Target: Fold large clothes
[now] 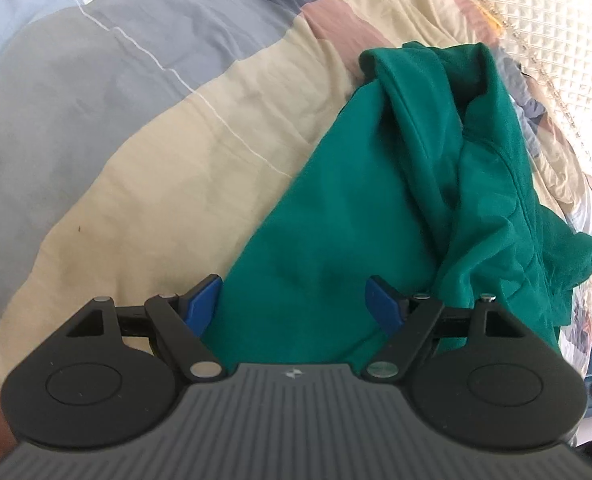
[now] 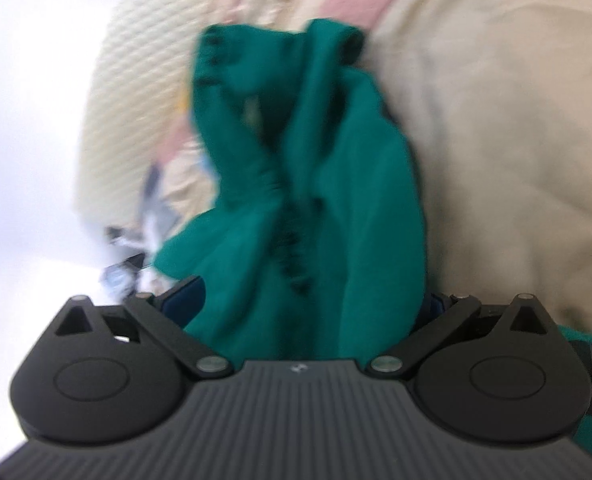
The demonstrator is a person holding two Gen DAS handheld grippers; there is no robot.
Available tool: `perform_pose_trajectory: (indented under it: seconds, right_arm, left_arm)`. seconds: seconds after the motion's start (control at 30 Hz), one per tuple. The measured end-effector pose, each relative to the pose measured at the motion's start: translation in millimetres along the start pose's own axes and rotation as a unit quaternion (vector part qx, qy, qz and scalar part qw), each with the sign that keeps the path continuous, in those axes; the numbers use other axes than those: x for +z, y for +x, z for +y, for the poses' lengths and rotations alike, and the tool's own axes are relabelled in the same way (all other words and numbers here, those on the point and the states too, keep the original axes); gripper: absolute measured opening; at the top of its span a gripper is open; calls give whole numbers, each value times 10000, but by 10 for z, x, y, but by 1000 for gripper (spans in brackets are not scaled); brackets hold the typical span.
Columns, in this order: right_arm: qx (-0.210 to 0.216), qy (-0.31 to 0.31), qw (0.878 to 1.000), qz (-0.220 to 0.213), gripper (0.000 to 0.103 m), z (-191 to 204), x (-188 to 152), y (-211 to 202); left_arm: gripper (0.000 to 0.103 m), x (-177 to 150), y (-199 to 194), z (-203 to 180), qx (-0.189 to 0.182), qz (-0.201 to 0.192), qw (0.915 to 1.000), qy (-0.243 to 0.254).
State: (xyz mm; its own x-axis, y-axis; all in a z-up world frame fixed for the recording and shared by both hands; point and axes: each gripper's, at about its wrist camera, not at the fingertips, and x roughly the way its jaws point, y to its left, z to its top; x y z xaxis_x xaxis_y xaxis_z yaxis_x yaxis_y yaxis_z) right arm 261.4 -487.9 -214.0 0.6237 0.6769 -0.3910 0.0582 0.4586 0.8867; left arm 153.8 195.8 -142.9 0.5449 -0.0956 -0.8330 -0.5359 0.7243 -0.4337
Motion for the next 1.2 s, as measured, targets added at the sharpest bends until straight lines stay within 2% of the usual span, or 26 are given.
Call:
perform_pose_trajectory:
  seconds: [0.1,0.33,0.47,0.57,0.67,0.73,0.8,0.83,0.9,0.93,1.0,1.1,1.2]
  right_arm:
    - [178,-128,9997,53,103,62,-24,20]
    - [-645,-100,9978,112,102,-58,-26,118]
    - [-862,-133,9961,165,102,-108,-57,131]
    - [-924,-143,9953,240,102,-112,-75,170]
    - [-840,-69,9961,252,103,-127,-77,163]
    - [-710,-13,9972,254,103,-121,-88,158]
    - [-478,3,9984,310,103,-101,-94,168]
    - [-374,-26,9987,356,103,-85,-99,174]
    - [-286,-161,9984,462,103,-37,-122,197]
    - [-356,-272,9976,521,103,-16,-136,216]
    - [-617,-406,9956,577,99,-12,-159,250]
    - [-897,-554,9924,641,93,-19,-159,302]
    - [-1094,-822,9876,766,86,12,-195,377]
  left_arm:
    - [82,10,-23,30,61,-89,9999,-77]
    - [82,47,107,93,429,-20,9991,-53]
    - [86,-2,214,7,409,237,9985,291]
    - [86,-43,179,-18,-18,384,9985,394]
    - [85,-76,97,-34,-700,526,9956,342]
    - [85,-127,50,-49,-1368,678,9881,183]
    - [85,-192,23,-133,-1748,822,9806,339]
    - [85,-217,24,-182,-1740,875,9798,446]
    - [85,-245,56,-226,-1385,911,9846,552]
    - [85,-257,116,-229,-1126,1043,9864,584]
    - [86,-276,198,-213,-843,1170,9878,581]
    - [86,-296,201,-282,-677,1185,9880,726]
    - [86,-336,189,-336,-685,1217,9866,845]
